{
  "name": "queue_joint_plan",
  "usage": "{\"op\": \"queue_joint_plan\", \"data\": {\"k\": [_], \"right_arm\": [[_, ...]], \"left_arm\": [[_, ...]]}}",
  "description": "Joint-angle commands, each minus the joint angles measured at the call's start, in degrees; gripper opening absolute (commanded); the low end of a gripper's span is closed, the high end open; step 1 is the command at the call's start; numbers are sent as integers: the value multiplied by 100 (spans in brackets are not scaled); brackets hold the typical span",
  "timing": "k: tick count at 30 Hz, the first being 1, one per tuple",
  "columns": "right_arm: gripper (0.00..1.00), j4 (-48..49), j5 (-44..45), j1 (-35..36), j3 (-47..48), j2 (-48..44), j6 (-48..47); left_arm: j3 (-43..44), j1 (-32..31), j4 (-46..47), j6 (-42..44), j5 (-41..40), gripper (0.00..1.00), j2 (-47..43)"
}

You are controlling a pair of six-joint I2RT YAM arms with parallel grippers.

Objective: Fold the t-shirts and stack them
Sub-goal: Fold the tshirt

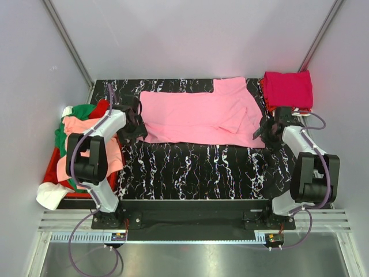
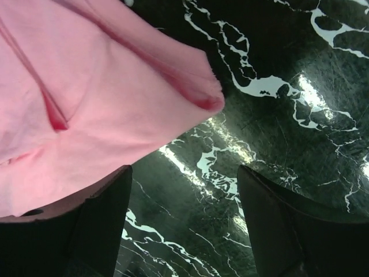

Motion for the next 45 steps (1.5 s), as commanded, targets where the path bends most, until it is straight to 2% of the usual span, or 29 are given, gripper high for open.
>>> {"op": "queue_joint_plan", "data": {"k": [1, 6, 9, 11, 12, 13, 14, 16, 20, 23, 27, 30, 31, 32, 38, 41, 45], "right_arm": [[79, 739, -482, -215, -120, 223, 39], [75, 1073, -526, -294, -15, 786, 21], [68, 1222, -579, -347, 73, 1093, 21], [59, 1275, -596, -373, 108, 1209, -5], [55, 1301, -588, -373, 134, 1305, -5], [45, 1336, -588, -391, 135, 1341, -14], [43, 1380, -588, -391, 143, 1376, -23], [40, 1398, -596, -417, 135, 1438, -49], [31, 1425, -632, -461, 91, 1455, -85], [27, 1442, -640, -487, 21, 1411, -120], [21, 1442, -640, -558, -15, 1403, -172], [12, 1451, -658, -593, -24, 1464, -208], [4, 1460, -684, -619, -32, 1473, -199], [1, 1468, -702, -637, -50, 1499, -199], [0, 1399, -702, -830, -234, 1263, -190], [0, 1232, -562, -839, -383, 702, -164], [0, 950, -360, -848, -656, 78, -129]], "left_arm": [[11, 14, 505, -176, -110, 80, 113], [55, 31, 663, -343, -243, 79, 298], [134, 31, 743, -413, -313, 74, 438], [187, 31, 760, -422, -357, 66, 579], [213, 31, 769, -422, -392, 64, 623], [292, 31, 769, -422, -427, 63, 719], [336, 31, 769, -422, -454, 62, 772], [494, 31, 743, -439, -550, 63, 904], [714, 23, 769, -501, -612, 73, 1062], [732, 14, 865, -510, -638, 73, 1150], [627, 14, 997, -501, -612, 54, 1238], [574, 14, 1094, -492, -498, 20, 1256], [565, 14, 1103, -466, -472, 6, 1239], [565, 14, 1094, -448, -437, 0, 1212], [635, 14, 576, -457, -638, 0, 493], [530, 14, 225, -597, -910, 0, -87], [-224, 14, 92, -861, -990, 0, -1053]]}}
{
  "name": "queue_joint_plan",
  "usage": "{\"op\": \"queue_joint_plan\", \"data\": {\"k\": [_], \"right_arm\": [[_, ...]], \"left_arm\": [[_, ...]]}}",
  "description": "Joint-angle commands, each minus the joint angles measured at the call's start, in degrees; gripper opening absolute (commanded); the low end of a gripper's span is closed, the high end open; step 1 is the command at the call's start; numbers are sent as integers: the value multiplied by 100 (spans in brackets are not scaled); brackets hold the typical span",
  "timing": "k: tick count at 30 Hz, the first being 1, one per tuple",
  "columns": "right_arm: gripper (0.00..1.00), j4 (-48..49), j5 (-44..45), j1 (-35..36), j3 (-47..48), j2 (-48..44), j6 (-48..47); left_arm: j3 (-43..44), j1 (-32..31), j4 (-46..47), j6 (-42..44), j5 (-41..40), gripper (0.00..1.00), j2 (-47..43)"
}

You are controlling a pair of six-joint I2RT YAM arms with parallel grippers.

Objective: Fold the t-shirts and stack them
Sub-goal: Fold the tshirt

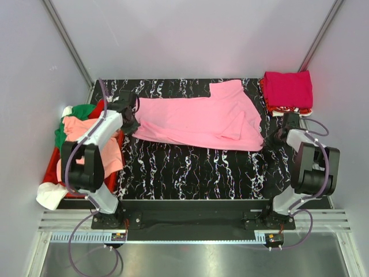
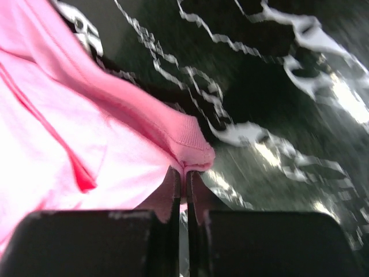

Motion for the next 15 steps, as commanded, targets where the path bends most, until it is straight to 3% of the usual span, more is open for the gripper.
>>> {"op": "queue_joint_plan", "data": {"k": [1, 7, 8, 9, 10, 11, 13, 14, 15], "right_arm": [[0, -324, 460, -54, -228, -785, -24], [0, -684, 1074, -54, -922, -1541, 169], [0, -780, 1146, -54, -1097, -1742, 187], [0, -816, 1216, -54, -1194, -1857, 257], [0, -817, 1199, -54, -1274, -1980, 266], [3, -799, 1129, -54, -1379, -2086, 319], [25, -912, 1032, -54, -1345, -2324, 398], [58, -1000, 962, -54, -1284, -2377, 390], [70, -1010, 805, -54, -1240, -2490, 363]], "left_arm": [[-760, 40, -360, -358, -426, 0, -902], [-2273, -39, -378, -632, 39, 0, -2036], [-2536, -30, -430, -641, 144, 4, -2159], [-2626, -30, -544, -658, 224, 12, -2413], [-2679, -30, -580, -641, 311, 37, -2537], [-2697, -30, -632, -641, 408, 48, -2677], [-2662, -39, -668, -545, 680, 62, -3020], [-2627, -39, -616, -466, 786, 69, -3135], [-2514, -39, -572, -404, 874, 72, -3275]]}}
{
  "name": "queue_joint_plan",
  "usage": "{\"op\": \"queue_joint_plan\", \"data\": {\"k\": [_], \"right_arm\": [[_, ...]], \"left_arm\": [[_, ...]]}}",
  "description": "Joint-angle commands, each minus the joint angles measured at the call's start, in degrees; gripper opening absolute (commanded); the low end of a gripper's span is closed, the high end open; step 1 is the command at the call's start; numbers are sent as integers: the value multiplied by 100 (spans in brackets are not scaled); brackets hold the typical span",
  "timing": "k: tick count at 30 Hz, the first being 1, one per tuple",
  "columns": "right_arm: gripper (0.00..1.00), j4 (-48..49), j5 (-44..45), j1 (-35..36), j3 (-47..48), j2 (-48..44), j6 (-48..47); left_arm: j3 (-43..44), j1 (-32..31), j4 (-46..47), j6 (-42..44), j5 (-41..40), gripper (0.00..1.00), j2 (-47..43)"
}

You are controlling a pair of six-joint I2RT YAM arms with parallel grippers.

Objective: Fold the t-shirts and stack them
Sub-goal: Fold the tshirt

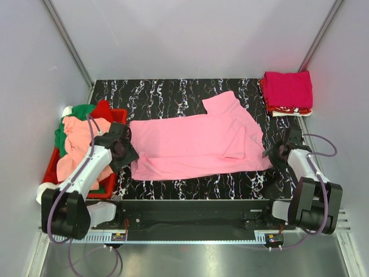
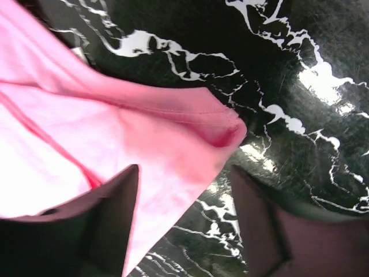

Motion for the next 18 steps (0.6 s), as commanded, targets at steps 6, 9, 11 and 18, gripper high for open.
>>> {"op": "queue_joint_plan", "data": {"k": [6, 9, 11, 18], "right_arm": [[77, -128, -438, -24, 388, -997, -138], [73, 162, -921, -6, 441, -937, -252], [71, 277, -1072, 20, 598, -561, -314], [67, 506, -1302, 389, 1214, 469, -595]], "left_arm": [[837, -409, 829, 591, 214, 68, 24], [900, -638, 855, 504, 62, 64, 676], [786, -797, 908, 363, 19, 63, 957], [40, -903, 1179, 248, -254, 65, 704]]}}
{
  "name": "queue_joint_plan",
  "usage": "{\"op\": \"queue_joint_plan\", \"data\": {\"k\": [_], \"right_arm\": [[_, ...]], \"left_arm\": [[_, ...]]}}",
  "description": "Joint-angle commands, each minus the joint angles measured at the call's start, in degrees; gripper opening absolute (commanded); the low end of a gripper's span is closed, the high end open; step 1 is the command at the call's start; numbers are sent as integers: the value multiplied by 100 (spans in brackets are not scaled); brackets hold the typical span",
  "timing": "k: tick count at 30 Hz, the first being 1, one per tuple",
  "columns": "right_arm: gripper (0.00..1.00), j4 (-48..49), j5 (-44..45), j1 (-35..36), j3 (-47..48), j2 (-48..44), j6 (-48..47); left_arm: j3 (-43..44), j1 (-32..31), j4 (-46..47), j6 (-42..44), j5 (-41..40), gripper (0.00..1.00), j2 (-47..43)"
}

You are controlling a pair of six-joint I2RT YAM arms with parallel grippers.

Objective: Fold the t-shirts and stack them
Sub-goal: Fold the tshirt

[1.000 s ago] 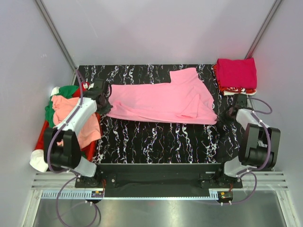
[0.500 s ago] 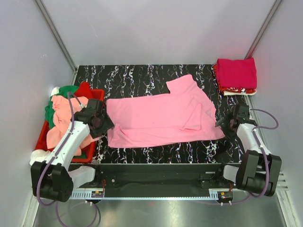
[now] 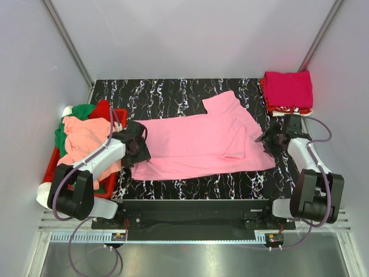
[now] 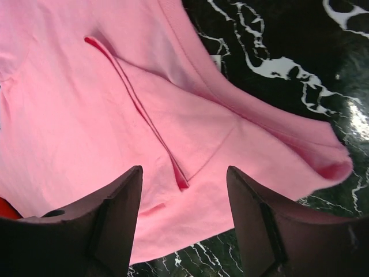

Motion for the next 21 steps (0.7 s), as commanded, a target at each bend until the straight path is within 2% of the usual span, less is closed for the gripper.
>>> {"op": "queue_joint_plan", "data": {"k": [1, 5, 10, 14, 15, 17, 18, 21], "right_arm": [[67, 278, -250, 240, 445, 282, -231], [66, 428, -250, 487, 542, 703, -231], [64, 743, -259, 663, 525, 1073, -213], [58, 1139, -530, 751, 498, 1538, -257], [55, 1209, -540, 760, 507, 1626, -266], [52, 1359, -540, 760, 542, 1890, -309], [50, 1403, -505, 760, 586, 1978, -310], [46, 1482, -418, 760, 674, 2312, -345]], "left_arm": [[-275, -2, 310, -31, -281, 68, -361], [-724, -2, 688, -5, -210, 72, -598], [-1066, 7, 1241, 74, -148, 68, -554], [-1278, 7, 1611, 153, -61, 51, -616], [-1287, 7, 1646, 188, -35, 43, -616], [-1313, 7, 1638, 197, 0, 37, -677], [-1305, 7, 1559, 180, 1, 29, -704], [-1252, 7, 1270, 119, 1, 22, -897]]}}
